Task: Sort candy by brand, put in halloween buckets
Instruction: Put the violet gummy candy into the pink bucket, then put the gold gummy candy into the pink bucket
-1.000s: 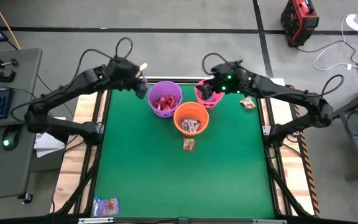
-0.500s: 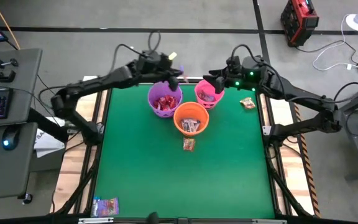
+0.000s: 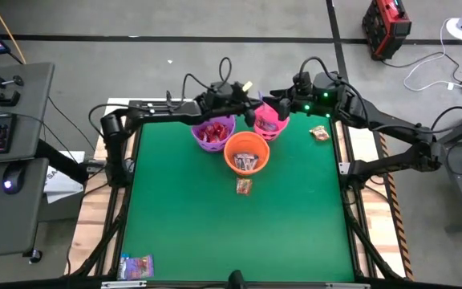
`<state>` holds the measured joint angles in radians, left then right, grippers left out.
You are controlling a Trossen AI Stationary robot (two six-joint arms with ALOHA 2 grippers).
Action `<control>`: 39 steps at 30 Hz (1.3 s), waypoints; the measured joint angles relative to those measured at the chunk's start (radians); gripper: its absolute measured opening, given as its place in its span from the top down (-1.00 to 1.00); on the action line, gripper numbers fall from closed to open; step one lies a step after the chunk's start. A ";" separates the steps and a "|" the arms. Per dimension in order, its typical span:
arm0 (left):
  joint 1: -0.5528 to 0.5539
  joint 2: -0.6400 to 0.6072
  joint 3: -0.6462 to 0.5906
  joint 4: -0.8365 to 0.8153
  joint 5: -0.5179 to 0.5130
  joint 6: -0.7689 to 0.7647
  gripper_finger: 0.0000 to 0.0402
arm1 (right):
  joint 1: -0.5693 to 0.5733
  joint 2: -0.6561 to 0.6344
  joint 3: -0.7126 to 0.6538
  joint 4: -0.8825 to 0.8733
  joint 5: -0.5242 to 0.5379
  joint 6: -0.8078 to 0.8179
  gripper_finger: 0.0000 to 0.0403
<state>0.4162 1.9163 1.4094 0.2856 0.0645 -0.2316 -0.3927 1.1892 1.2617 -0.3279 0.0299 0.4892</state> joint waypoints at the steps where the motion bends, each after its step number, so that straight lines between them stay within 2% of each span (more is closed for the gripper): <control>1: -0.001 0.009 0.000 0.000 0.015 0.000 0.85 | 0.000 0.000 0.000 0.000 0.000 0.000 -0.25; 8: -0.020 0.018 0.000 0.000 0.026 0.025 0.31 | 0.000 0.000 0.000 0.000 0.000 0.000 -0.25; 13: -0.014 -0.037 0.000 -0.028 0.018 0.031 0.01 | 0.000 0.000 0.000 0.000 0.001 0.000 -0.25; 16: -0.002 -0.104 0.000 -0.104 0.019 0.072 -0.06 | 0.000 0.000 0.000 -0.002 0.001 -0.018 -0.25; 19: 0.012 -0.202 0.000 -0.266 0.029 0.113 -0.08 | 0.000 0.000 0.000 -0.038 -0.022 -0.025 -0.25; 23: 0.030 -0.370 -0.009 -0.478 0.056 0.165 -0.07 | 0.031 0.006 0.000 -0.209 -0.076 -0.017 -0.25; 28: 0.030 -0.591 -0.098 -0.577 0.059 0.161 -0.07 | 0.182 0.034 0.000 -0.515 -0.152 0.026 -0.25; 32: 0.030 -0.766 -0.190 -0.573 -0.004 0.072 -0.06 | 0.371 0.105 0.000 -0.674 -0.156 0.116 -0.25; 35: 0.019 -0.874 -0.245 -0.578 -0.056 0.031 -0.06 | 0.498 0.193 0.000 -0.667 -0.110 0.167 -0.25; 39: 0.004 -0.980 -0.287 -0.582 -0.112 0.024 -0.06 | 0.613 0.357 0.000 -0.541 0.042 0.165 -0.25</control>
<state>0.4206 0.9367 1.1224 -0.2959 -0.0472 -0.2072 0.2198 1.5465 1.2617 -0.8694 0.0719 0.6545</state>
